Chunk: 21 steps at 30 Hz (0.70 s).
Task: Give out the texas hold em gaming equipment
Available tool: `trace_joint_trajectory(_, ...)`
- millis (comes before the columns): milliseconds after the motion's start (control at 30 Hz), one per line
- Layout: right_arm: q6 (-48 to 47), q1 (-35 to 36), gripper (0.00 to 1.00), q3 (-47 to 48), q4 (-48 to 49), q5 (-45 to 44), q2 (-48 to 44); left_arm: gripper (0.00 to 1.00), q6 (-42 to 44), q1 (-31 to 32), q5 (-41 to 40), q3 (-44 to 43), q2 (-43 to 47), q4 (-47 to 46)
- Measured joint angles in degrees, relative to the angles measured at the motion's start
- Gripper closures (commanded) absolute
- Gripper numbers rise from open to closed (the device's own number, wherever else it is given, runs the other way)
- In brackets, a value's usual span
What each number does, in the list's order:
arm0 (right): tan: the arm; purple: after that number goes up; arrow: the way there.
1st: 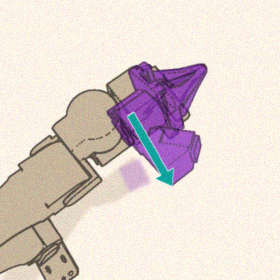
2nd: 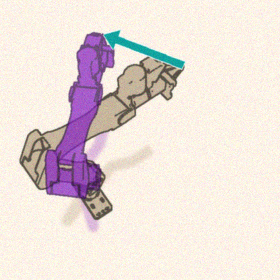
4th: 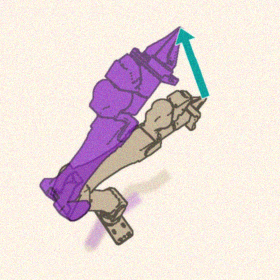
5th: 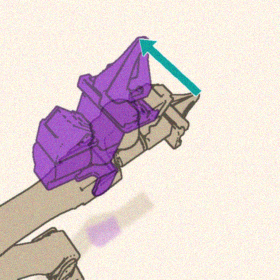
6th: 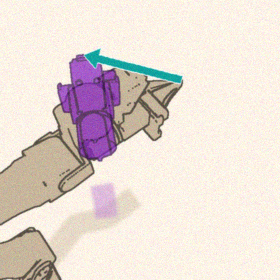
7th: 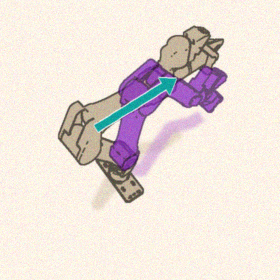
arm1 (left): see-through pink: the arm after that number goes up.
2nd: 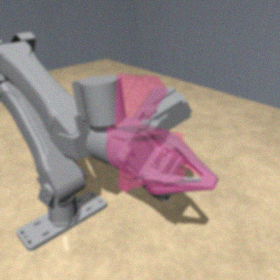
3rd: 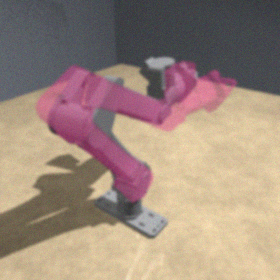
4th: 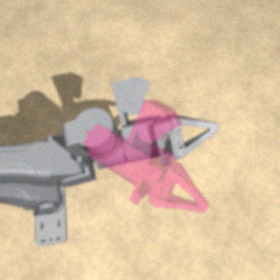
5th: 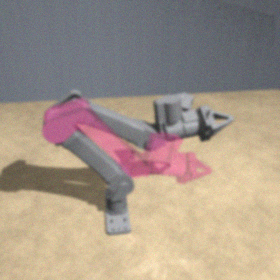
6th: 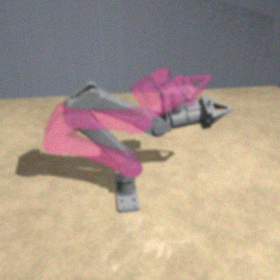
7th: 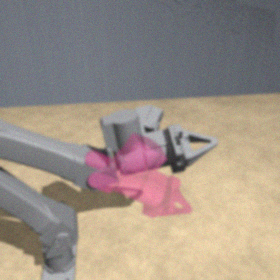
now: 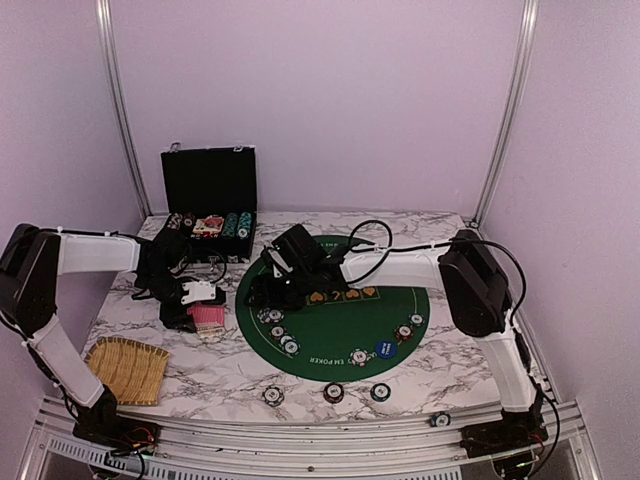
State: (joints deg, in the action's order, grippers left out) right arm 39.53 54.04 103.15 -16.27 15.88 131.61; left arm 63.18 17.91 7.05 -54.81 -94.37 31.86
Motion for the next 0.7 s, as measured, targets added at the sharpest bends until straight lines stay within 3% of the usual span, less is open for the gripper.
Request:
trace_joint_trajectory(433, 4.35, -0.33, 0.27, -5.29, 7.08, 4.44, -2.27, 0.77, -1.09, 0.11, -0.04, 0.55, 4.61, 0.66)
trace_joint_trajectory(700, 13.46, -0.61, 0.23, -13.4, 19.98, 9.51, -4.72, 0.81, -3.54, 1.9, 1.66, -1.36, 8.76, 4.92)
